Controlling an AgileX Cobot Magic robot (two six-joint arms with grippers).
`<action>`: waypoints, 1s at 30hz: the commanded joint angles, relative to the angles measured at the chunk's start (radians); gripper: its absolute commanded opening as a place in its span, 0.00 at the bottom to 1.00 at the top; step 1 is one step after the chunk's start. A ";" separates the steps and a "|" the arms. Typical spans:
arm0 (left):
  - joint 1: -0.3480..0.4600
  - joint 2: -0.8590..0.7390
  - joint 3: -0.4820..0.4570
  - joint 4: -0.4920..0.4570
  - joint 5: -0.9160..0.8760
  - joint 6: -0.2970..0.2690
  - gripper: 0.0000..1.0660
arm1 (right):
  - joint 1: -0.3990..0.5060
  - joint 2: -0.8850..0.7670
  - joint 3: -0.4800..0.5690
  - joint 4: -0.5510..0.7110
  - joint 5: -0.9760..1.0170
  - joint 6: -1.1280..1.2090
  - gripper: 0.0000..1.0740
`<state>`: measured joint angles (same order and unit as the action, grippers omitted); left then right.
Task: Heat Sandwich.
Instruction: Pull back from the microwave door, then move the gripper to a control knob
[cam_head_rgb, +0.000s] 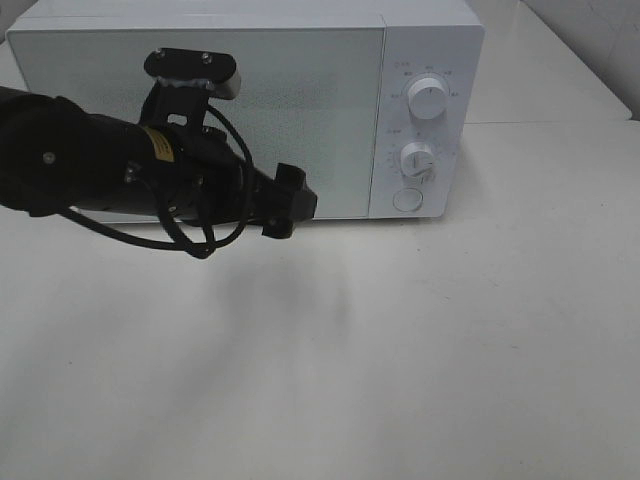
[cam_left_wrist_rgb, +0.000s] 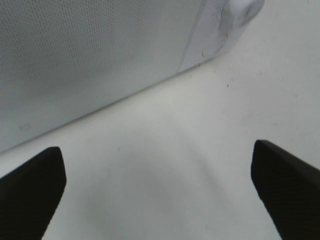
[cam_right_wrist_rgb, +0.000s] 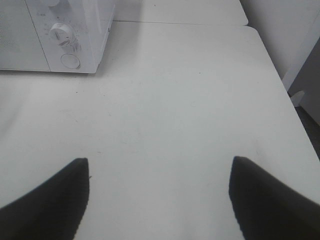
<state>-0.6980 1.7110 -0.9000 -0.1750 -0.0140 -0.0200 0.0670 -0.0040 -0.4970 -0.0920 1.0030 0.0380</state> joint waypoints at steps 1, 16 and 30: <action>-0.007 -0.025 0.002 -0.006 0.064 -0.003 0.92 | -0.006 -0.025 0.000 -0.002 -0.006 -0.001 0.70; 0.060 -0.159 -0.013 0.031 0.609 -0.005 0.92 | -0.006 -0.025 0.000 -0.002 -0.006 -0.001 0.70; 0.400 -0.314 -0.013 0.032 0.961 -0.001 0.92 | -0.006 -0.025 0.000 -0.002 -0.006 -0.001 0.70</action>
<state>-0.3320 1.4230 -0.9110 -0.1410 0.9050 -0.0200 0.0670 -0.0040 -0.4970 -0.0920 1.0030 0.0380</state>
